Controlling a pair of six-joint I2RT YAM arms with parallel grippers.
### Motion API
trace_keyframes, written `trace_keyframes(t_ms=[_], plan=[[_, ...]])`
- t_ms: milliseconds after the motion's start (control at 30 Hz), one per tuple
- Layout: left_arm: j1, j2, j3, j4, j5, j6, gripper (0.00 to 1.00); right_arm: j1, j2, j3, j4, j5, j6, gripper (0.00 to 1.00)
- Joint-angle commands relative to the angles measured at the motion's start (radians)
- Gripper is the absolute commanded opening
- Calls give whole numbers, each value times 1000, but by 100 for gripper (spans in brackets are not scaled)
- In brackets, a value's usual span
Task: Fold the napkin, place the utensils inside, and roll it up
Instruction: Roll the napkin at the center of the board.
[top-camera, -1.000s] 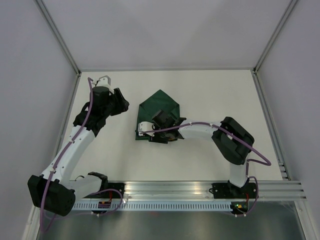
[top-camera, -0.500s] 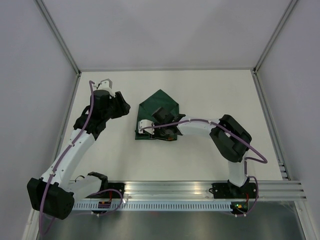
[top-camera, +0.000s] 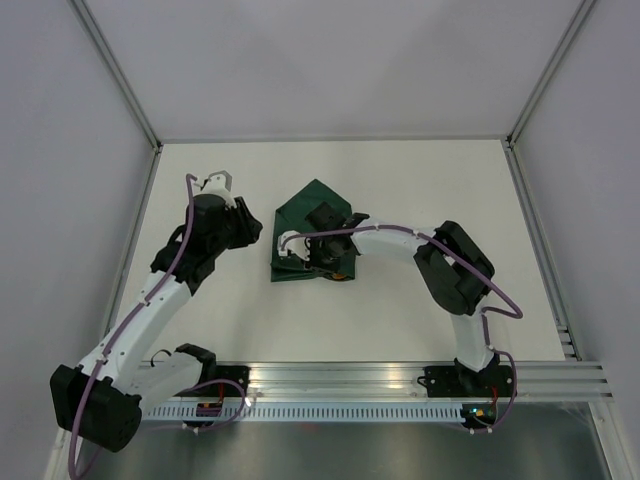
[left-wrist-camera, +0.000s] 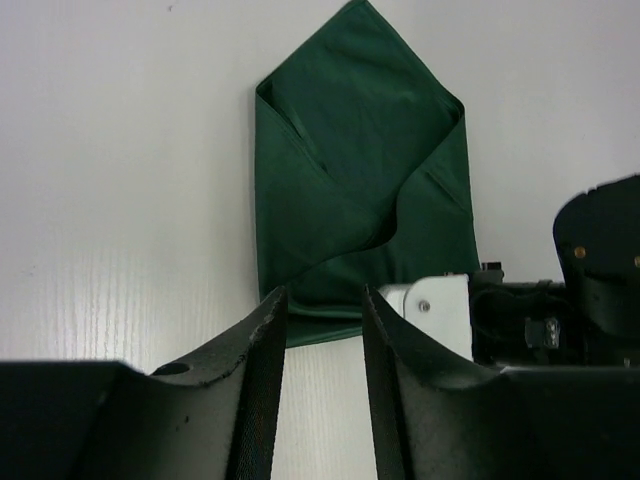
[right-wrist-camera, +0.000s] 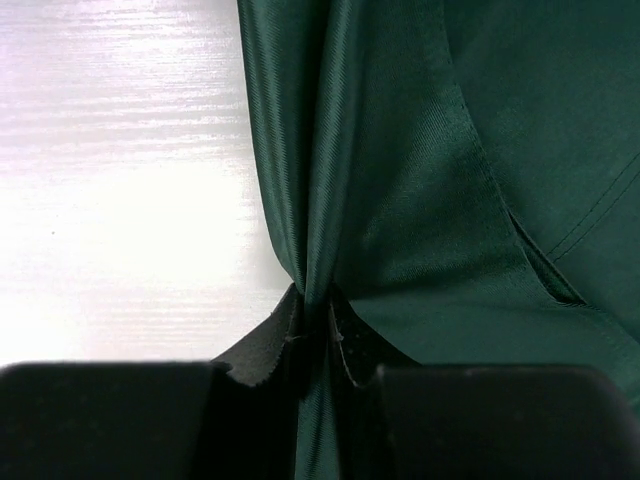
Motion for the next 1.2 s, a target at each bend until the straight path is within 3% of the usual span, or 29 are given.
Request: trace_keyframes(t_ms=[0, 467, 633, 833, 967, 1000, 1167], plan=[[-31, -46, -34, 66, -39, 1, 40, -47, 89, 20, -212, -88, -24, 16], [-364, -156, -262, 276, -266, 50, 43, -164, 247, 208, -500, -255, -132, 15], [-478, -175, -374, 387, -315, 79, 49, -184, 288, 237, -556, -268, -159, 14], [-653, 7, -338, 487, -437, 203, 54, -205, 310, 248, -580, -269, -180, 14], [-705, 150, -290, 566, -497, 280, 65, -219, 333, 264, -600, -277, -189, 13], [-716, 166, -292, 629, -496, 301, 69, -225, 336, 266, -605, -278, -191, 13], [-725, 180, -386, 887, -369, 553, 71, -239, 344, 266, -611, -283, -199, 13]])
